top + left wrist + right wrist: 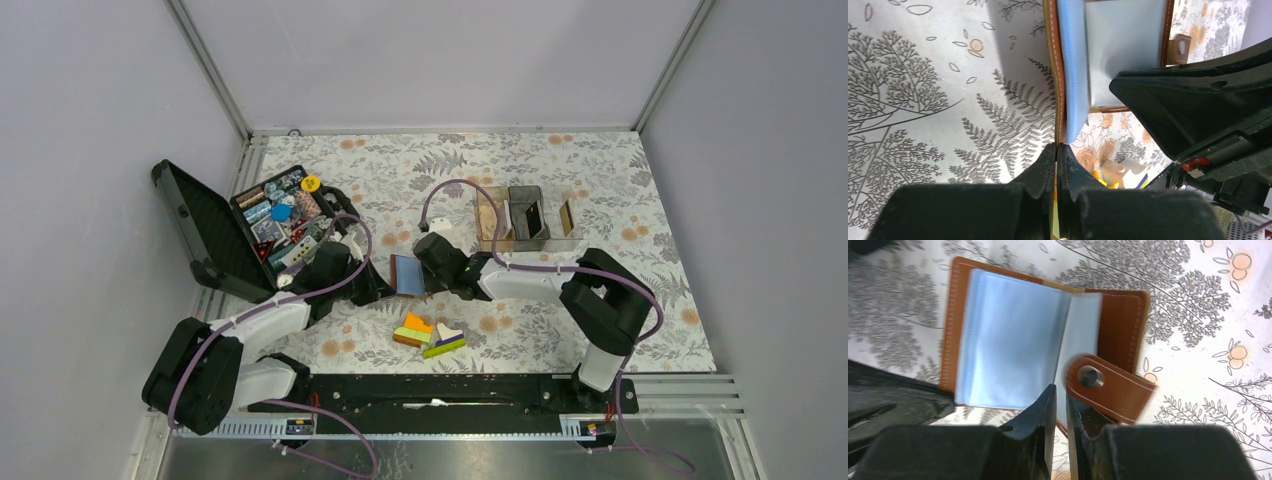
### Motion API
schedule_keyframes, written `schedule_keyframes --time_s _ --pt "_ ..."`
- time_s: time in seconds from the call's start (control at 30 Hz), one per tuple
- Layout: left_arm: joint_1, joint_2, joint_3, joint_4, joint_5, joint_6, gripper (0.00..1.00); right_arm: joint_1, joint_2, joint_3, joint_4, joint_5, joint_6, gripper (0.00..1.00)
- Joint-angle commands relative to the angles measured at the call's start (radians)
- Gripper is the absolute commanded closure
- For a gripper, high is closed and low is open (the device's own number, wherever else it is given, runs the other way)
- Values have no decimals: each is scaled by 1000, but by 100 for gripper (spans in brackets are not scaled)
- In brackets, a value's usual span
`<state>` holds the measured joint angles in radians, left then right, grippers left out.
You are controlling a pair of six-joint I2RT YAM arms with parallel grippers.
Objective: Put the credit cards into the card holder
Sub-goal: Open the card holder at the center of the board.
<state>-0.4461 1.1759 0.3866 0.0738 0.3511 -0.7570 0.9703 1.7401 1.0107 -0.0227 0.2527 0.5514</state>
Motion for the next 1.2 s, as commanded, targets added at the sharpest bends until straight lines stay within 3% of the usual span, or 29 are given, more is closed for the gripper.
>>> schedule_keyframes --time_s 0.0,0.2,0.43,0.6,0.9,1.17 --pt "14 37 37 5 -38 2 100 5 57 14 -49 92 13 80" --pt "18 39 40 -16 -89 1 96 5 90 23 -50 80 35 77" --pt "18 -8 105 -122 -130 41 55 4 84 27 -48 37 43 75" --pt "17 -68 176 -222 -207 95 33 2 48 14 -29 -15 55 72" --pt "17 -15 178 -127 -125 97 15 -4 13 7 -13 -44 52 67" --pt "15 50 153 52 -14 55 8 -7 22 -1 48 -59 53 62"
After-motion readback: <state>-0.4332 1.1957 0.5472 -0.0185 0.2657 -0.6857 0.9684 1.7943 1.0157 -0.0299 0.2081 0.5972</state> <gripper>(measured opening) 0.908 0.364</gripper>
